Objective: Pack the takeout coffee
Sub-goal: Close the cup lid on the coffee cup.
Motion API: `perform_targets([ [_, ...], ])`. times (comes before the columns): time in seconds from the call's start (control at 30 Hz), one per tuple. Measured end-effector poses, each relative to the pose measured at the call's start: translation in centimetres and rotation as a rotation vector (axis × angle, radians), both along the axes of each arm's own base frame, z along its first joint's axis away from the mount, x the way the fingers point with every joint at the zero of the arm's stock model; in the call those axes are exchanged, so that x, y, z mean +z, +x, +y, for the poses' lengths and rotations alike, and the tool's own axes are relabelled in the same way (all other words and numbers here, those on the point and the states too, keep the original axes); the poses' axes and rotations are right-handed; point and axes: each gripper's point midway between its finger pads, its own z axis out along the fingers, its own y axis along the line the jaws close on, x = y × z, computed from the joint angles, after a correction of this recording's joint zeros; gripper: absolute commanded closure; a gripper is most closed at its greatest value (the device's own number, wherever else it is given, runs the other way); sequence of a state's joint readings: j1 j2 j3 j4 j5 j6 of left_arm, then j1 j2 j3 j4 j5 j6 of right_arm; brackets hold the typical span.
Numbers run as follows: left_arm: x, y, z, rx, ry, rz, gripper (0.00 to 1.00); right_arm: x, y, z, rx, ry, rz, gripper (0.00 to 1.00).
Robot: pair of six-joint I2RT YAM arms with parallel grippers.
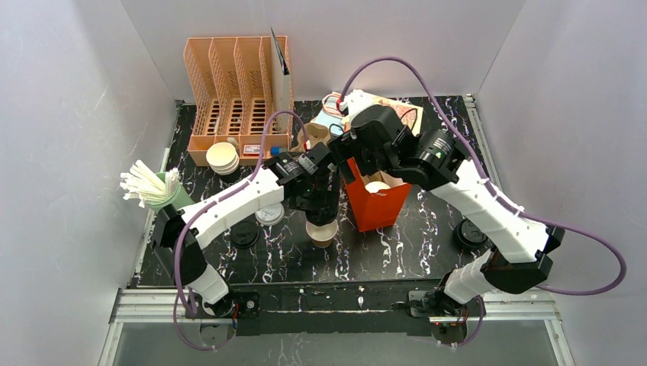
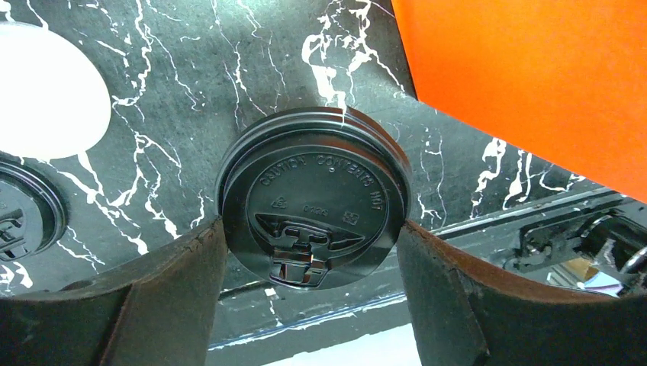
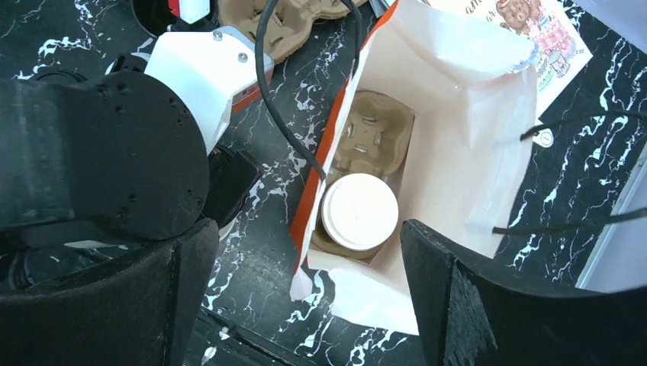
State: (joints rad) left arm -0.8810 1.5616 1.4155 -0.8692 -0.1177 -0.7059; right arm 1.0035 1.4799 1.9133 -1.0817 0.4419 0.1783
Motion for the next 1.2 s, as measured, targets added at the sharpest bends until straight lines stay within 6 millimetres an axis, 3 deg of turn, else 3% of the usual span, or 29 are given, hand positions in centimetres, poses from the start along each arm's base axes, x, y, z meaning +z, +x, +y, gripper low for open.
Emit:
perform_targets([
  [0.3, -0.5, -0.4, 0.1, -0.029, 0.050, 0.002, 0.28, 1.0, -0.3, -1.4, -0.041, 0.037, -0.071, 0.02],
  [0.57, -1.3, -2.2, 0.2, -0.069, 0.086, 0.033, 0.28, 8.4, 2.5, -3.9, -0.209, 0.205, -0.356, 0.02],
  [0.67, -1.6, -2.5, 0.4, -0.071, 0.096, 0.041, 0.28, 9.8, 3.0, -4.7, -0.233, 0.216, -0.404, 0.02],
  [0.97, -1.6, -2.7, 0.7, -0.077, 0.109, 0.048, 0.26, 8.3, 3.8, -2.6, -0.190, 0.191, -0.359, 0.02],
  [1.2, -1.9, -2.7, 0.7, -0.086, 0.116, 0.051, 0.26, 7.7, 3.5, -2.3, -0.164, 0.184, -0.334, 0.02],
])
